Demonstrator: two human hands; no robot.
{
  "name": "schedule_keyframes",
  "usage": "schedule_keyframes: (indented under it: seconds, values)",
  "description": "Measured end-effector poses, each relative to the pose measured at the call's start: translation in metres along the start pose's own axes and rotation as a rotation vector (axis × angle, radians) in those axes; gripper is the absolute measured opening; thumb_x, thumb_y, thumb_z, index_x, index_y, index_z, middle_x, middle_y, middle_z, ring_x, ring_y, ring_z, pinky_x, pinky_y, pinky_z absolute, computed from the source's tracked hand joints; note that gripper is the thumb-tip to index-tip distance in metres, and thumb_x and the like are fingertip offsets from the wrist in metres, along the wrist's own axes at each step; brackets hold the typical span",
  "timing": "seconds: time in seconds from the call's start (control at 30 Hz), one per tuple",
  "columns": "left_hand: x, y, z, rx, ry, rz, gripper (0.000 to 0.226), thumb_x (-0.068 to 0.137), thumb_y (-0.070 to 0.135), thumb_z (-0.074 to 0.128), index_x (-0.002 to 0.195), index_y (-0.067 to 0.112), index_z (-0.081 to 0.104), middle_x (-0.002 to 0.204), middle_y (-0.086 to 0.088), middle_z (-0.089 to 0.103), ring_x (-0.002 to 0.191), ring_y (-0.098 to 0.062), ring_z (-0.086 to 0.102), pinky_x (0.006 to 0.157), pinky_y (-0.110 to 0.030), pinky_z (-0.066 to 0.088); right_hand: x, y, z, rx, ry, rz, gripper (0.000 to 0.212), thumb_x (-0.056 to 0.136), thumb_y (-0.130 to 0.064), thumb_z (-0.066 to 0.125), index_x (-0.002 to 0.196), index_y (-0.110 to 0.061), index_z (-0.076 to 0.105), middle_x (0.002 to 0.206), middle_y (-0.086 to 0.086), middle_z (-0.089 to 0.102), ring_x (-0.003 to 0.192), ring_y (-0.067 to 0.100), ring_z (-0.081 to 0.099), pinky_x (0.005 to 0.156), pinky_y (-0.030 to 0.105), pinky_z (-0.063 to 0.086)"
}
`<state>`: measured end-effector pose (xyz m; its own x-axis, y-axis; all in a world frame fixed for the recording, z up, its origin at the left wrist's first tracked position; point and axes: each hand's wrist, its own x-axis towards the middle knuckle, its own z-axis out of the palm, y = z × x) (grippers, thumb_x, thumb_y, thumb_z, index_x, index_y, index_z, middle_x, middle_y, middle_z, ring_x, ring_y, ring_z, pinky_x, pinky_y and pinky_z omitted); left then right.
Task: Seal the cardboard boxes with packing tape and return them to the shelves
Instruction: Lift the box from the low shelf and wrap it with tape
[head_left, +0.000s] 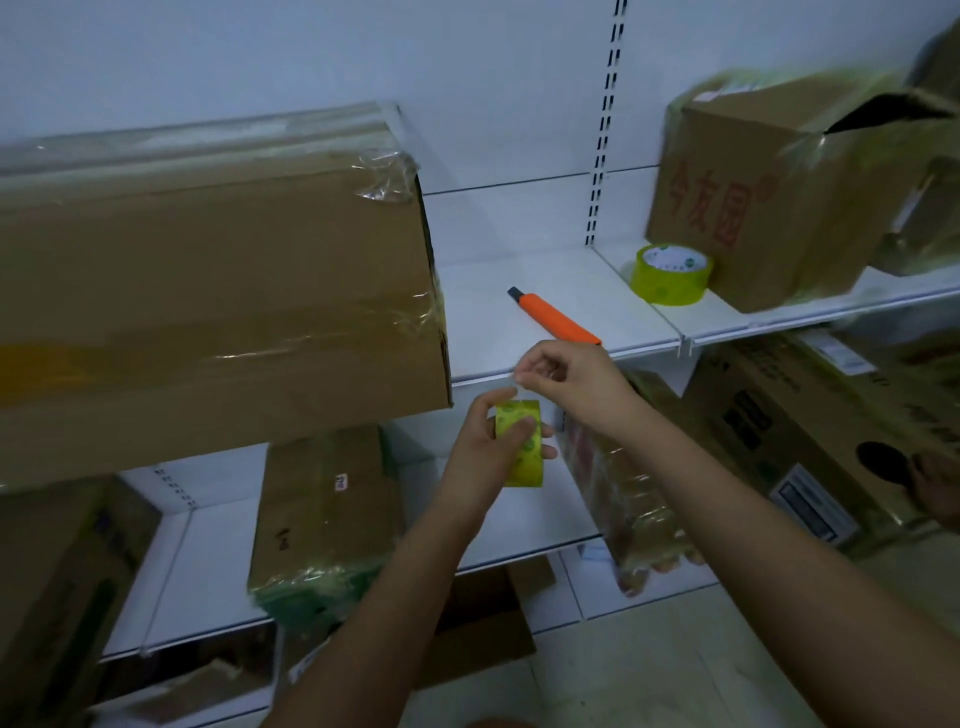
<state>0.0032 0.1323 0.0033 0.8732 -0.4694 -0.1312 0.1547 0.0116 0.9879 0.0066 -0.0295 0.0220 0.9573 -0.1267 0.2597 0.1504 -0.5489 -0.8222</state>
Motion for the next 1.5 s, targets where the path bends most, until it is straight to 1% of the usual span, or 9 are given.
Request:
schedule_keyframes:
  seconds: [0.13,0.33,0.6,0.73,0.83,0.97,1.23,1.4,1.5]
  values:
    - [0.009,0.000,0.004,-0.036,0.092,-0.019,0.036,0.099,0.015,0.059,0.132,0.020,0.047,0.084,-0.004,0.074,0.073,-0.021,0.073,0.091,-0.052,0.055,0.012,-0.003,-0.001,-0.113,-0.055,-0.046,0.002,0.088,-0.015,0.074,0.087,-0.015,0.072,0.083,-0.002,0.070,0.077,0.004,0.061,0.069,0.011,0.046]
    - [0.020,0.004,0.009,0.123,0.147,-0.060,0.026,0.102,0.020,0.053,0.127,0.018,0.046,0.081,-0.001,0.068,0.054,-0.001,0.065,0.058,-0.019,0.051,0.037,-0.009,0.011,-0.323,-0.062,-0.135,0.009,0.088,-0.005,0.069,0.086,-0.013,0.071,0.085,-0.004,0.067,0.075,0.001,0.055,0.068,0.003,0.039]
    - [0.031,-0.002,0.009,0.092,0.177,-0.107,0.020,0.103,0.024,0.052,0.113,0.029,0.036,0.082,-0.001,0.064,0.050,0.001,0.064,0.047,-0.013,0.048,0.044,-0.003,0.018,-0.228,-0.017,-0.124,0.013,0.086,-0.002,0.070,0.084,-0.014,0.072,0.083,-0.004,0.066,0.074,0.002,0.057,0.070,0.009,0.042]
    - [0.037,-0.013,0.006,0.007,0.213,-0.101,0.032,0.102,0.024,0.055,0.129,0.025,0.038,0.080,-0.002,0.069,0.058,-0.008,0.069,0.061,-0.020,0.054,0.042,-0.001,0.026,-0.315,-0.011,-0.196,0.015,0.087,0.001,0.065,0.086,-0.013,0.069,0.084,-0.004,0.059,0.080,0.010,0.051,0.072,0.022,0.041]
    - [0.042,-0.023,0.005,-0.028,0.241,-0.084,0.039,0.104,0.029,0.049,0.139,0.023,0.035,0.073,-0.002,0.070,0.059,-0.015,0.070,0.072,-0.032,0.057,0.045,0.001,0.026,-0.274,0.029,-0.132,0.019,0.085,-0.005,0.073,0.099,-0.016,0.067,0.121,-0.004,0.050,0.079,0.010,0.050,0.075,0.017,0.044]
    - [0.048,-0.024,0.008,-0.031,0.265,-0.086,0.050,0.105,0.045,0.037,0.149,0.023,0.027,0.085,-0.007,0.066,0.053,-0.013,0.068,0.068,-0.031,0.059,0.055,-0.002,0.011,-0.260,-0.057,-0.023,0.067,0.081,-0.029,0.082,0.140,-0.023,0.050,0.137,-0.006,0.039,0.077,0.003,0.053,0.065,0.003,0.034]
    - [0.066,-0.017,0.010,-0.082,0.400,-0.168,0.052,0.102,0.056,0.036,0.130,0.014,0.050,0.083,-0.001,0.068,0.054,-0.009,0.068,0.063,-0.023,0.057,0.056,0.004,0.013,-0.313,-0.150,-0.105,0.029,0.096,-0.010,0.063,0.123,-0.019,0.068,0.127,-0.002,0.060,0.097,0.007,0.054,0.078,0.002,0.035]
    - [0.066,-0.023,0.001,0.207,0.380,-0.073,0.056,0.099,0.061,0.034,0.128,0.017,0.055,0.118,-0.004,0.063,0.098,-0.016,0.060,0.089,-0.032,0.046,0.055,0.009,0.011,-0.320,-0.147,-0.131,0.028,0.096,-0.008,0.062,0.121,-0.017,0.069,0.120,-0.001,0.063,0.096,0.006,0.053,0.080,0.005,0.038]
    - [0.050,-0.031,-0.014,0.221,0.252,0.047,0.037,0.103,0.047,0.039,0.136,0.031,0.042,0.107,-0.002,0.061,0.096,-0.011,0.060,0.083,-0.022,0.046,0.045,0.008,0.018,-0.283,-0.012,-0.172,0.027,0.094,-0.001,0.061,0.117,-0.010,0.070,0.118,0.005,0.063,0.101,0.012,0.055,0.096,0.028,0.048]
